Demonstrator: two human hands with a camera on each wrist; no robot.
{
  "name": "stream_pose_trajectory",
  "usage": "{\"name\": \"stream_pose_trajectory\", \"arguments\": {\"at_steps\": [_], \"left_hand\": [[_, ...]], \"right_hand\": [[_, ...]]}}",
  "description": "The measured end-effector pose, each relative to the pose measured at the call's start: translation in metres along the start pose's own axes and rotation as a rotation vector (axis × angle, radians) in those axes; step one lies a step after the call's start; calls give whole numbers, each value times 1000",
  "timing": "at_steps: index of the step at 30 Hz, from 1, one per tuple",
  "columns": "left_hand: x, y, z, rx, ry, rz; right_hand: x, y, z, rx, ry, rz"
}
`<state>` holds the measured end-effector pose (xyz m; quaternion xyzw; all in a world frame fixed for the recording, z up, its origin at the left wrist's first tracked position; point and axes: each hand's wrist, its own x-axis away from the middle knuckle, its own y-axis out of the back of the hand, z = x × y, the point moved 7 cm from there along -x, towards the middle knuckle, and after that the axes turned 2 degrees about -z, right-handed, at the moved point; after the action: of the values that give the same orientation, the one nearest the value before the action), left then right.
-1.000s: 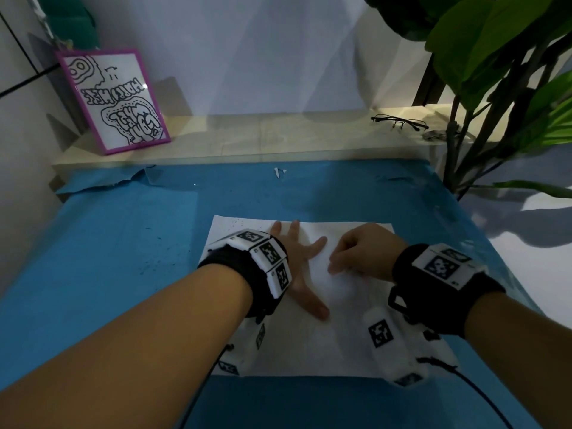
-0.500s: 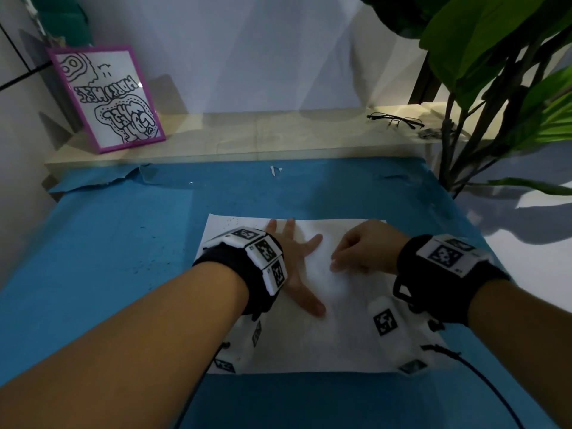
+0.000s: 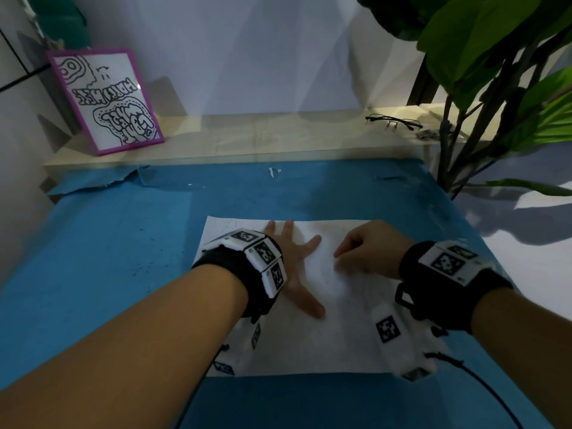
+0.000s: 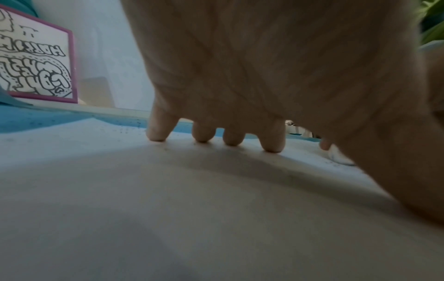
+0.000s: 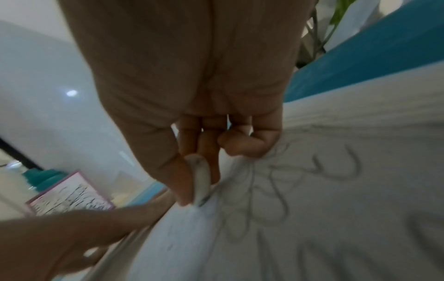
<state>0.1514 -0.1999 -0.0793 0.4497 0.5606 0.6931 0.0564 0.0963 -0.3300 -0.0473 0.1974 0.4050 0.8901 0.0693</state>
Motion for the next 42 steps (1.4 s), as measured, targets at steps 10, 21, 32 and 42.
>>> {"name": "stream_pose_trajectory", "arguments": {"at_steps": [10, 21, 32, 42], "left_hand": [[1, 1, 0, -11, -1, 1], [-3, -2, 2, -27, -4, -19], [-3, -2, 2, -34, -12, -26], [2, 0, 1, 1, -10, -1]], "right_hand": [[2, -5, 3, 110, 70, 54], [4, -11, 13, 119, 140, 40], [0, -12, 22, 151, 164, -36], [4, -3, -9, -251, 44, -211]]}}
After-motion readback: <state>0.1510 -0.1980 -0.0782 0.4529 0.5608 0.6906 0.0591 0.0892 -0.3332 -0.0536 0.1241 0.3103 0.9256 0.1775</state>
